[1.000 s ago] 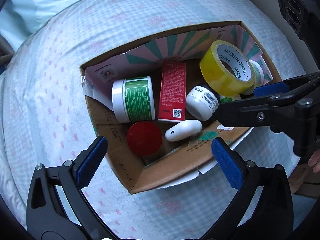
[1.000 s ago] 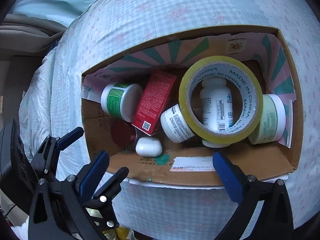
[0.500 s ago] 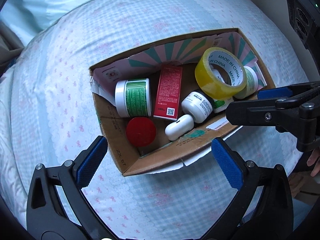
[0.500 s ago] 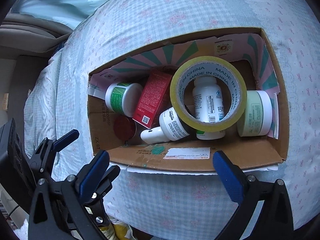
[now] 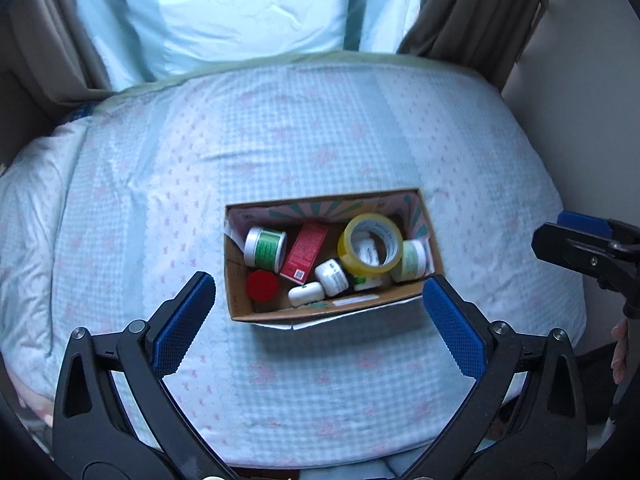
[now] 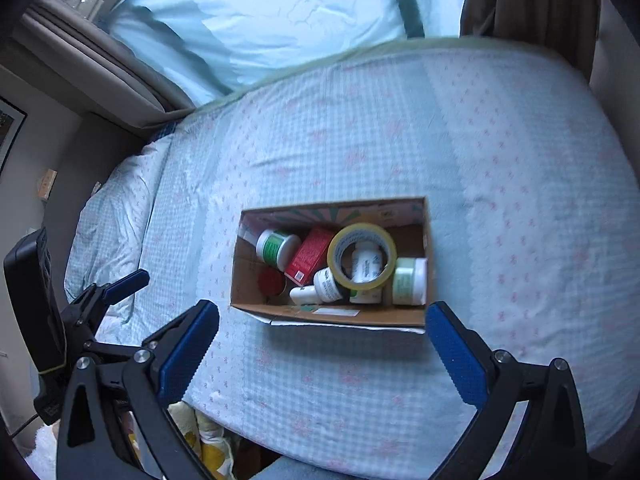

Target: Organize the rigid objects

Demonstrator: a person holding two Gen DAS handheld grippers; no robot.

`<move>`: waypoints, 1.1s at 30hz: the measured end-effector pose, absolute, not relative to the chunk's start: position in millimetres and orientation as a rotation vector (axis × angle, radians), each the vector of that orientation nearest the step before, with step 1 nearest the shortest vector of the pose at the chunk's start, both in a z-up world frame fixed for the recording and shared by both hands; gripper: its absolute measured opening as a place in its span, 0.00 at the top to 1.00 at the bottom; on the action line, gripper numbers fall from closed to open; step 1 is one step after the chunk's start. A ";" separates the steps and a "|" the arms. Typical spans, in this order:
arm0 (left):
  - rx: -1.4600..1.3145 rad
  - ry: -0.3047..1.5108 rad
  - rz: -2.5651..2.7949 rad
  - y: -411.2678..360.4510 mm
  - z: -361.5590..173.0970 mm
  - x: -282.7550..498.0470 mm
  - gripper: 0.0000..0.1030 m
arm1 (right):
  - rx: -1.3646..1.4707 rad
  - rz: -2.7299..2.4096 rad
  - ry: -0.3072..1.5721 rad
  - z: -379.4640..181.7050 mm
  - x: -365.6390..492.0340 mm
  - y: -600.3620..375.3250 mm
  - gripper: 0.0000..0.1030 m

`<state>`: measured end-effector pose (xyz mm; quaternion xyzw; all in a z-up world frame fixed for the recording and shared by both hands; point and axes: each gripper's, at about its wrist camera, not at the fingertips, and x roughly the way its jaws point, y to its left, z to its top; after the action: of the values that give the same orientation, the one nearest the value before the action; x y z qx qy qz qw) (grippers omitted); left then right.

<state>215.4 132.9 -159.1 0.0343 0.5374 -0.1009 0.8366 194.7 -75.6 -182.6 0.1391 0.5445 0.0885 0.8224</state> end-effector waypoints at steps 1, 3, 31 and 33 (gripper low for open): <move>0.046 1.109 -0.203 132.5 -140.2 210.8 0.00 | 0.256 0.162 1.126 -162.7 187.6 -79.8 0.00; 0.002 1.024 -0.202 129.6 -102.0 198.7 0.00 | 0.196 0.113 1.060 -127.2 173.4 -88.3 0.00; 0.021 0.654 -0.170 125.4 -3.8 114.6 0.00 | 0.057 -0.125 0.720 -30.9 88.2 -101.6 0.00; 0.023 0.650 -0.168 124.9 -2.9 114.0 0.00 | 0.056 -0.123 0.716 -30.7 87.4 -101.2 0.00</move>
<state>114.0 124.9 -2.9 0.0114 0.3191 -0.0823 0.9441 87.4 -101.2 -30.7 0.0272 0.3499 -0.0599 0.9345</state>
